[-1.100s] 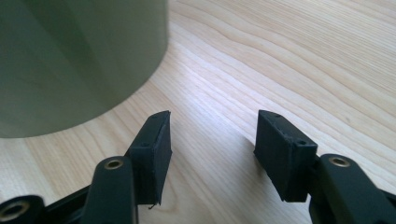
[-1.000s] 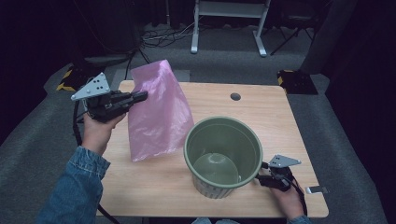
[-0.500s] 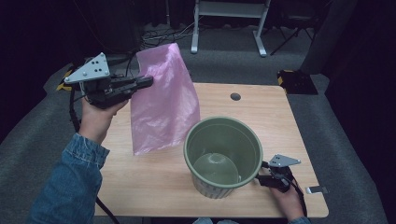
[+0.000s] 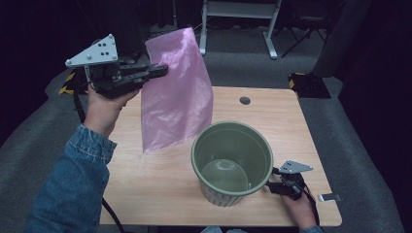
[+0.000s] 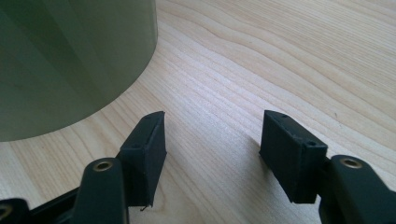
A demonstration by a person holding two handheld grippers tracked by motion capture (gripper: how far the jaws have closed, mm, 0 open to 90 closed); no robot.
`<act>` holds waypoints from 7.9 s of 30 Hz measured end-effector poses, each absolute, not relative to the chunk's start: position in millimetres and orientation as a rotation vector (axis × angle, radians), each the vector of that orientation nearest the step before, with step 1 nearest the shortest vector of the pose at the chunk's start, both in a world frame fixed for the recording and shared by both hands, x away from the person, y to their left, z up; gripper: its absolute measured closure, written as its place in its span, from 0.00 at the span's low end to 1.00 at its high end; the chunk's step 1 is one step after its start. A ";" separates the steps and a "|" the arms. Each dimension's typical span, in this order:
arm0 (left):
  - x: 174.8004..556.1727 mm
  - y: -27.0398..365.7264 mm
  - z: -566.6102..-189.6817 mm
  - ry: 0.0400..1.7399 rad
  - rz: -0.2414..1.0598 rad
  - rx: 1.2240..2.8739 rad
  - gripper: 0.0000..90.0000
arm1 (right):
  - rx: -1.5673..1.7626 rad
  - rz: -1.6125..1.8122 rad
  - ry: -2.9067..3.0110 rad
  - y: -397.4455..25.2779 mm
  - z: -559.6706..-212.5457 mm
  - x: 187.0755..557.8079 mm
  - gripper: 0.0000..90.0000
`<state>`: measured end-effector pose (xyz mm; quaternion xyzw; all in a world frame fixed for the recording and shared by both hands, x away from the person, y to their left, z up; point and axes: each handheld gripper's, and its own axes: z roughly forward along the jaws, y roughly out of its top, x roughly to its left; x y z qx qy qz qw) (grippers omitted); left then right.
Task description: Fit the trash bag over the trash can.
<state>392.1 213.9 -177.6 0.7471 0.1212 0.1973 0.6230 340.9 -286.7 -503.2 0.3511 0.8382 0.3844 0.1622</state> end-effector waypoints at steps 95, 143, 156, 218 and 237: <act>377.6 68.6 -315.3 0.243 0.032 2.228 0.96 | 0.994 1.097 2.396 -286.0 -503.3 341.4 0.44; 392.0 187.1 -351.4 0.556 0.199 1.971 0.40 | 0.861 1.299 2.385 -303.4 -364.2 371.4 0.56; 381.5 164.8 -335.7 0.509 0.231 1.969 0.40 | 0.682 1.339 2.389 -262.5 -305.4 388.2 0.48; 362.2 134.4 -312.1 0.416 0.235 1.999 0.40 | 0.291 1.114 2.732 -164.3 -313.4 335.2 0.94; 386.4 135.4 -322.7 0.503 0.253 2.006 0.96 | 0.246 1.022 2.822 -154.9 -322.6 325.3 0.87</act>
